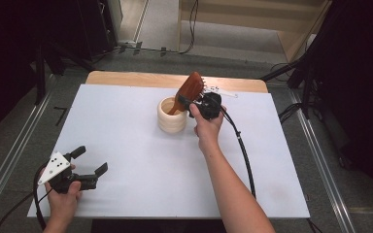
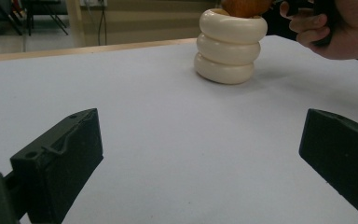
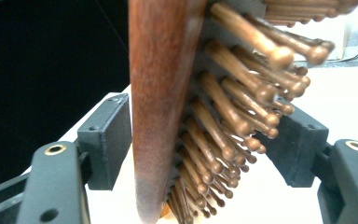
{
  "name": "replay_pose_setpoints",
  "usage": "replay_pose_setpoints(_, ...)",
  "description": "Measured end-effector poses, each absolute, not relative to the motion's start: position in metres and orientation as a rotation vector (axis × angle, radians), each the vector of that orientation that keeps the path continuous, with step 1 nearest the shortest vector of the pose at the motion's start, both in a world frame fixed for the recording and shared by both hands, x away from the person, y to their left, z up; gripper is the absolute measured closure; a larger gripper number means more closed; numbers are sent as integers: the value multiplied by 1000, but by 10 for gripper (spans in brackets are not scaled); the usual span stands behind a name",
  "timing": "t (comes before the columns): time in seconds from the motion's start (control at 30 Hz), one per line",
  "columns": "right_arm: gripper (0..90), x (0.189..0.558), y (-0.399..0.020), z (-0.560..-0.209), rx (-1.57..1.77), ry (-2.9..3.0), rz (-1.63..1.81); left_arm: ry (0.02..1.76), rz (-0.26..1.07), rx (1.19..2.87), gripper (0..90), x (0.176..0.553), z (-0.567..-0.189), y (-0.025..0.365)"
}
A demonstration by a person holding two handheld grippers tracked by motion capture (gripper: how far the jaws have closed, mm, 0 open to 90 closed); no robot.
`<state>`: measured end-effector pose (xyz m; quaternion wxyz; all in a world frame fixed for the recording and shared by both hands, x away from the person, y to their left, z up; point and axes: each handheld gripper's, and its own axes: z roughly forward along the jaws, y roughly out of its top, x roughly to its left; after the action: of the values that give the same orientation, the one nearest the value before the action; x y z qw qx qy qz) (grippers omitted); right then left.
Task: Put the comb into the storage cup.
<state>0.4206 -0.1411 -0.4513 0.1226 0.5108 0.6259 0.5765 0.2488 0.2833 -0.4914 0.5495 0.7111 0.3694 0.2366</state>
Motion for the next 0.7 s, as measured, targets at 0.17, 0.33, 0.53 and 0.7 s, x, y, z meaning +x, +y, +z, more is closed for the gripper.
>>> replay_pose_setpoints(0.17,127,420,-143,-450,1478,1846,1671,873,561,1684,0,249,-491,283)
replay_pose_setpoints(0.33,22,418,-143,-447,1444,1869,1652,872,560,1684,0,249,-492,283)
replay_pose_setpoints(0.53,0,413,-142,-442,1381,1905,1607,873,560,1685,0,249,-491,283)
replay_pose_setpoints(0.7,0,409,-144,-438,1348,1923,1576,871,561,1686,0,249,-492,283)
